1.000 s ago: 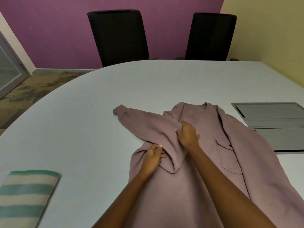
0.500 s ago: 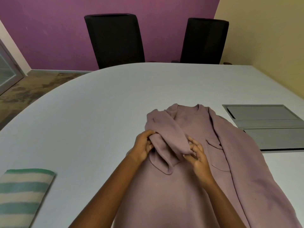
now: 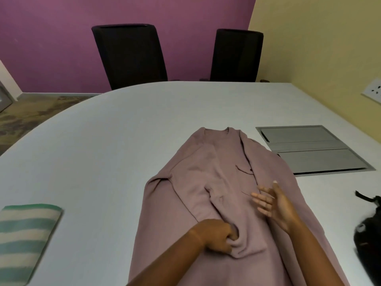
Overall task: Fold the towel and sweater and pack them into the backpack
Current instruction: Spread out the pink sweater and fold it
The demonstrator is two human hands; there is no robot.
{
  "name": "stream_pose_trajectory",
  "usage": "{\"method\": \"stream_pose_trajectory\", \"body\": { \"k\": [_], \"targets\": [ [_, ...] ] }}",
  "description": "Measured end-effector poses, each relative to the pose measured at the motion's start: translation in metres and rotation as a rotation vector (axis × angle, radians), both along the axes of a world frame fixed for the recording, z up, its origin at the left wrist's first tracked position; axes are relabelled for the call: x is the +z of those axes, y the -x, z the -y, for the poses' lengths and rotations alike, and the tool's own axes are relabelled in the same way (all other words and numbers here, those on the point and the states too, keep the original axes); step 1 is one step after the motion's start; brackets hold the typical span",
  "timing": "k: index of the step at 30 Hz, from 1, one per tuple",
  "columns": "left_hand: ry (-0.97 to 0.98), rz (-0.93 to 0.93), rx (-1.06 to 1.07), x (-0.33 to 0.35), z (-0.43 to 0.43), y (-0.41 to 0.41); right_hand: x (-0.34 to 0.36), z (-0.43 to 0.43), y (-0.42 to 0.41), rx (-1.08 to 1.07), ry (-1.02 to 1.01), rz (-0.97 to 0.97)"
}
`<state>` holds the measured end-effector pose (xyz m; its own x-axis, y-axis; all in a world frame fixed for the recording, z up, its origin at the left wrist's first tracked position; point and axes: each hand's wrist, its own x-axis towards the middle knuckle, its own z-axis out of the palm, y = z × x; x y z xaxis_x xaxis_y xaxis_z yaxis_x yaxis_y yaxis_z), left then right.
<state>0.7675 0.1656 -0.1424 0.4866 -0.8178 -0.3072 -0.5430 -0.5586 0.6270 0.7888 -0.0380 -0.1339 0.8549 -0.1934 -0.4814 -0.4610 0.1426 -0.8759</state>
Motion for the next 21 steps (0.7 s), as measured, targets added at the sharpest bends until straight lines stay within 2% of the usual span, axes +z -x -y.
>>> {"method": "stream_pose_trajectory", "body": {
  "k": [2, 5, 8, 10, 15, 19, 21],
  "targets": [
    [-0.038, 0.031, -0.005, -0.010, -0.004, 0.011, -0.003, -0.007, 0.010, 0.075, 0.240, -0.036],
    [0.057, 0.006, 0.108, -0.016, -0.016, 0.022, -0.018, -0.019, 0.027, 0.272, 0.638, -0.009],
    [0.185, 0.031, 0.338, -0.023, -0.022, 0.029, -0.036, -0.033, 0.042, 0.460, 0.836, 0.021],
    [0.205, 0.082, 0.508, -0.029, -0.026, 0.034, -0.046, -0.038, 0.048, 0.431, 0.983, 0.071],
    [0.273, 0.073, 0.854, -0.041, -0.032, 0.047, -0.050, -0.035, 0.067, 0.129, 0.880, 0.331],
    [0.251, -0.107, 1.031, -0.046, -0.031, 0.059, -0.050, -0.025, 0.106, 0.165, 0.678, 0.498],
    [0.304, -0.233, 1.108, -0.046, -0.029, 0.067, -0.055, -0.015, 0.126, 0.222, 0.658, 0.499]
  ]
}}
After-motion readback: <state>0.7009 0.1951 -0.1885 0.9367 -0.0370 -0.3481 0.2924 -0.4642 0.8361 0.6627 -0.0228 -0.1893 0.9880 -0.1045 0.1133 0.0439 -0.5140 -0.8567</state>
